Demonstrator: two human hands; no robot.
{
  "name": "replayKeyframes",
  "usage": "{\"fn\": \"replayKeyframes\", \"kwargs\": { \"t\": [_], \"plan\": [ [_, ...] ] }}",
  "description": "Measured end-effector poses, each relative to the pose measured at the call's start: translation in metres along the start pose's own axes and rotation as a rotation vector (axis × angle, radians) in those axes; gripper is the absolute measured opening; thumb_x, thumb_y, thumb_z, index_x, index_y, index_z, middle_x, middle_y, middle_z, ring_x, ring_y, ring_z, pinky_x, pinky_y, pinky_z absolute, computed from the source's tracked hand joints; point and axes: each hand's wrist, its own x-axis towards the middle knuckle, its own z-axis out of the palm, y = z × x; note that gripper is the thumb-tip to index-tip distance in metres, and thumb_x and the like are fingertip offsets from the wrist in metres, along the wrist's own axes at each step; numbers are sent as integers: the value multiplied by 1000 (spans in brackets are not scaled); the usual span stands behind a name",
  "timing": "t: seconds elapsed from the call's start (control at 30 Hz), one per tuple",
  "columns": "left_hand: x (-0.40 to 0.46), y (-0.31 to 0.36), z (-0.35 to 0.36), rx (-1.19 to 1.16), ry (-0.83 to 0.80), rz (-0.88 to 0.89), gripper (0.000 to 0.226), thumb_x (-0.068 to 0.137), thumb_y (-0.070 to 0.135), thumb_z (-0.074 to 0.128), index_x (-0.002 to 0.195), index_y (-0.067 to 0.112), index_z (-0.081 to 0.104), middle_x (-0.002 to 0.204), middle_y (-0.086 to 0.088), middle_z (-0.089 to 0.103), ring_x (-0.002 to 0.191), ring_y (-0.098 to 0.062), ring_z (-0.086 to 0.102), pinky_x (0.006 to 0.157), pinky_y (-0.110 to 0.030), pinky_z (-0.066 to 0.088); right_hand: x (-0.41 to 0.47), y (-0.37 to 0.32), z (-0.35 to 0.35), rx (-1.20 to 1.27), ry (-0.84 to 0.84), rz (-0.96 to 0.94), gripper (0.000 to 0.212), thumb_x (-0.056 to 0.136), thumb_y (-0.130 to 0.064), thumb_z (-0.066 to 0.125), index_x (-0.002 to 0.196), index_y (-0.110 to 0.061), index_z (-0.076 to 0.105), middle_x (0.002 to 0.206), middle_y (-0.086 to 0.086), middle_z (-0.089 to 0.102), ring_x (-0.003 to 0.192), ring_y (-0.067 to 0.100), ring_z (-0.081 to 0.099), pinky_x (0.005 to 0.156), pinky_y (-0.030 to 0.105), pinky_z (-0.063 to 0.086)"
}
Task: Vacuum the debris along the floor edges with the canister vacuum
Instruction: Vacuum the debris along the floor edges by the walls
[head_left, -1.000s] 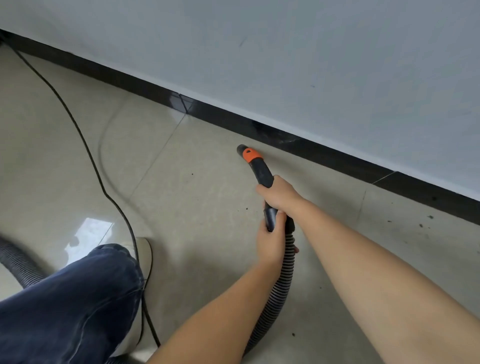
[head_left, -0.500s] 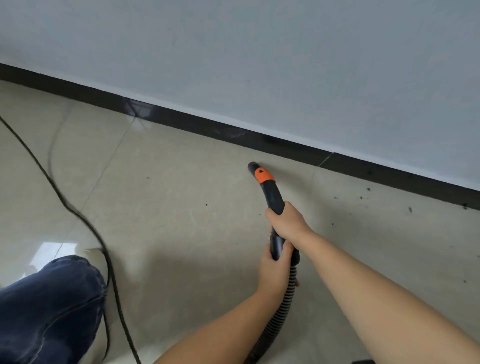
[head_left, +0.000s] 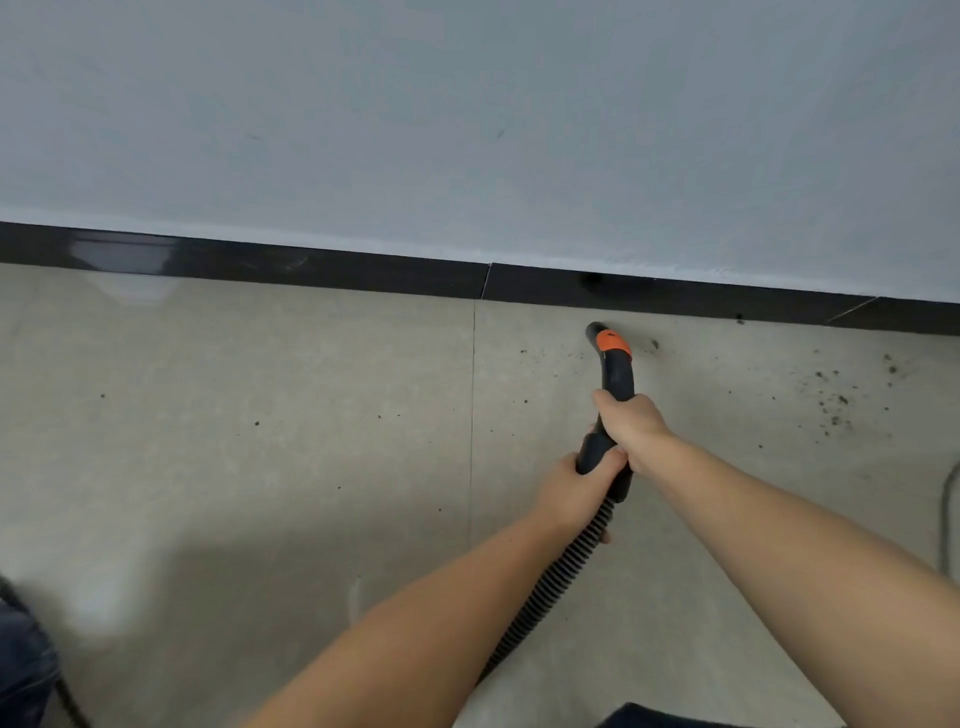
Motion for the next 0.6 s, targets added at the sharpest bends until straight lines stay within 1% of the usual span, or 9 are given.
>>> {"fn": "replayKeyframes", "kwargs": {
  "t": [0.17,0.23,0.3,0.37,0.43,0.47,0.53,0.6],
  "plan": [
    [5,0,32,10,-8,-5,48,91,54,54,108,9,51,78,-7,58,50,-17,56,44,-26,51,7,11,-31,-25,15,25,40,90,-31,53,118,-3,54,109,17,65,99,35,62,79,37,49],
    [-5,-7,42,-28,-1,-17,47,91,52,53,111,9,50,81,-8,57,51,-18,56,44,-25,51,2,19,-37,-51,-21,18,38,89,-31,54,114,-3,55,105,17,66,96,35,64,81,38,52],
    [-18,-18,49,-89,31,-17,43,93,50,53,112,11,50,84,-8,57,54,-18,56,47,-27,53,-11,26,-36,-93,-91,-11,33,90,-29,53,110,-4,55,96,15,65,90,33,64,75,35,50],
    [-29,-32,49,-148,90,-1,40,92,50,54,111,14,51,85,-6,59,56,-18,58,53,-32,55,-25,32,-26,-127,-149,-57,31,90,-29,53,109,-5,55,93,14,64,86,31,62,69,32,47],
    [-35,-46,42,-153,158,3,41,92,52,54,113,17,53,89,-6,62,54,-19,59,59,-36,57,-37,35,-12,-137,-202,-111,29,88,-30,53,106,-6,55,95,15,65,86,32,63,70,33,47],
    [-38,-51,38,-153,187,2,42,91,53,53,114,18,53,91,-6,63,53,-20,60,58,-36,57,-42,35,-6,-138,-232,-133,27,88,-29,53,104,-7,55,96,16,66,87,33,64,73,34,48],
    [-44,-57,31,-169,228,3,44,92,53,52,116,16,54,94,-9,64,53,-20,61,51,-30,55,-49,34,6,-144,-292,-163,24,88,-28,54,100,-8,54,96,17,67,88,34,66,79,38,52],
    [-51,-57,29,-209,235,4,43,93,51,52,118,15,53,98,-11,64,56,-21,60,46,-27,52,-55,32,10,-152,-326,-172,22,87,-27,54,97,-7,55,96,20,68,88,35,67,82,41,53]
  ]
}}
